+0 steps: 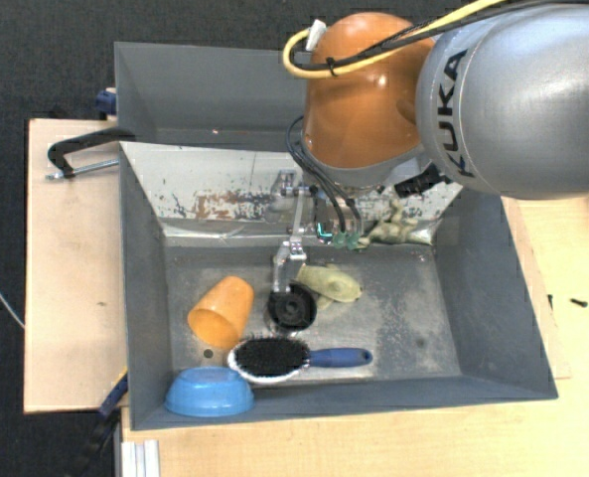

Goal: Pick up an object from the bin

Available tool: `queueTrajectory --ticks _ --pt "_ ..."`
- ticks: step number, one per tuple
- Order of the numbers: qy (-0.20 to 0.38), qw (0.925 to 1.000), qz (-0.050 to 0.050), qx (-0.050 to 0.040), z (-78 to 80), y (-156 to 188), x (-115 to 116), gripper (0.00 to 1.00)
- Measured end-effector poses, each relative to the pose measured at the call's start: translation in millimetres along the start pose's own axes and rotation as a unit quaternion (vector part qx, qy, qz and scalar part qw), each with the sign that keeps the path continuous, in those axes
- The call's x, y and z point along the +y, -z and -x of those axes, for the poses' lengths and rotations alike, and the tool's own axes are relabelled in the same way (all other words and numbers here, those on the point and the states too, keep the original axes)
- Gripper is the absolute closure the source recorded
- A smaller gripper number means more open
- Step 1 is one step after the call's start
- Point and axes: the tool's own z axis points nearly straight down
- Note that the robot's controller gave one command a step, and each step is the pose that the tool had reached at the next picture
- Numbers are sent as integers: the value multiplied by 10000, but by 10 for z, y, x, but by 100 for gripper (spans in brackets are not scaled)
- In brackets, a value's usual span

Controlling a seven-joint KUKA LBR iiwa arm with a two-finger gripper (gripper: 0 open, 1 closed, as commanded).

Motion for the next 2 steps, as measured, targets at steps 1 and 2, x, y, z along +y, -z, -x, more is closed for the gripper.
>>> queueTrajectory --ticks 1,2 --pt "1741 9847 4 -77 -55 -1576 -230 0" --pt "1323 9912 7 -73 8 -1562 -743 0"
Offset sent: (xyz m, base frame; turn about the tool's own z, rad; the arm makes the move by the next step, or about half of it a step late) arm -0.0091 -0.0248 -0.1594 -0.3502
